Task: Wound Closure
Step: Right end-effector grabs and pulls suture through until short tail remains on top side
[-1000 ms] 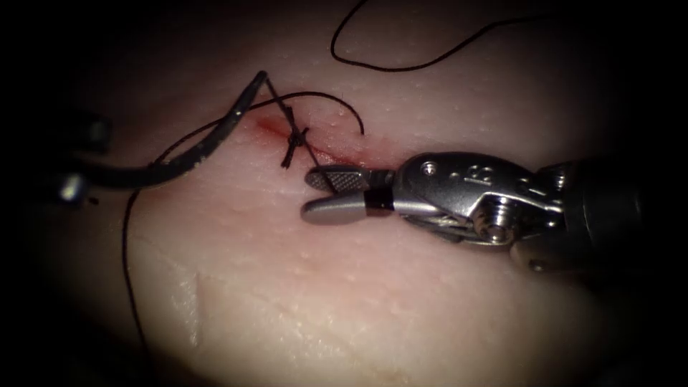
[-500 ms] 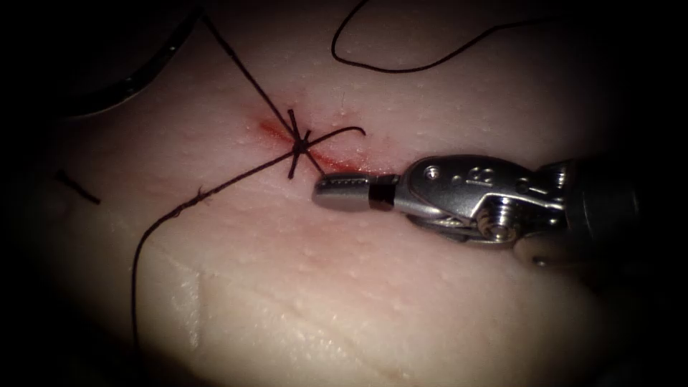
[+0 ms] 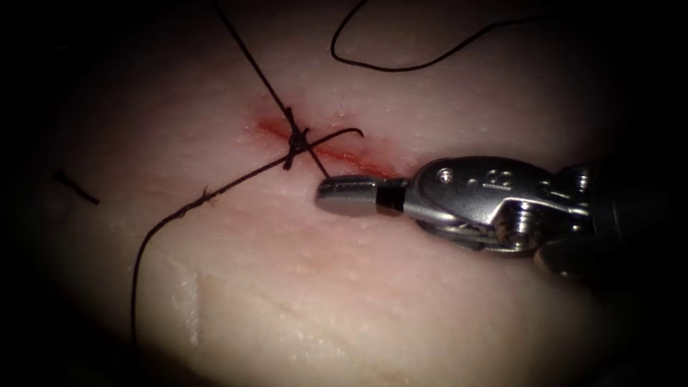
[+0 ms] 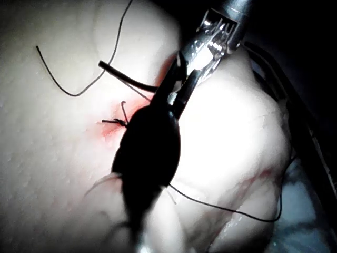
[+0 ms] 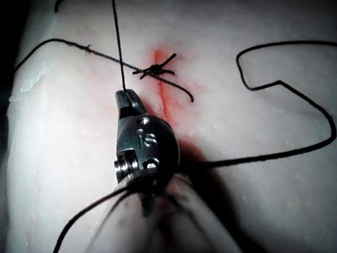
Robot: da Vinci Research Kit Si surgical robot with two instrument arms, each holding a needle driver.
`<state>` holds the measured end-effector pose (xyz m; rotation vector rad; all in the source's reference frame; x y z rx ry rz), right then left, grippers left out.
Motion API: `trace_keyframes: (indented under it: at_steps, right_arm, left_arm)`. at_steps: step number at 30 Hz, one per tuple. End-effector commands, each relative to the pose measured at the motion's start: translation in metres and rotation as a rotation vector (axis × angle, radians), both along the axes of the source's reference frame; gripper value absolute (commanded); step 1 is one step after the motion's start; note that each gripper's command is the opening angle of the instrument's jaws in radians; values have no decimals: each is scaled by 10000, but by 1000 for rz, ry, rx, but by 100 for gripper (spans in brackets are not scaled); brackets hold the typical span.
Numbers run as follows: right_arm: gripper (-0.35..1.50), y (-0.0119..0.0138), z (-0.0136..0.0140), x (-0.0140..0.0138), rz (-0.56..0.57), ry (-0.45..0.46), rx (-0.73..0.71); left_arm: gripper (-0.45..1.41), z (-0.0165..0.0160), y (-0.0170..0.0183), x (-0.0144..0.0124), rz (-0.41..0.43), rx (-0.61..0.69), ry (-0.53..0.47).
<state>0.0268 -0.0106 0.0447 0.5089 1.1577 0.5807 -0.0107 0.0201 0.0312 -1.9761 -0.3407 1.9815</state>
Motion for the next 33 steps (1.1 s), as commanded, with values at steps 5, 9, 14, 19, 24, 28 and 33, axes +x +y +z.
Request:
trace_keyframes:
  at_steps: [5,9,14,19,24,28,33]
  right_arm:
    - [-35,-15,-47,19,-10,17,-23]
    - [-35,-23,-66,25,-12,20,-32]
    - [-35,-44,-92,37,-12,24,-43]
    - [-35,-65,-116,45,-28,31,-50]
    - [-35,-73,-130,50,-44,33,-63]
    - [-1,-66,-123,48,-42,27,-91]
    - [118,-41,-97,33,-53,21,-172]
  left_arm:
    - [-45,19,-18,-7,-18,-13,35]
    - [-45,30,-26,-9,-25,-24,50]
    - [-45,47,-34,-15,-37,-39,71]
    - [-45,58,-38,-16,-44,-47,83]
    - [-45,62,-42,-19,-50,-52,92]
    - [-45,64,-42,-19,-51,-53,94]
    - [-45,72,-39,-18,-56,-62,99]
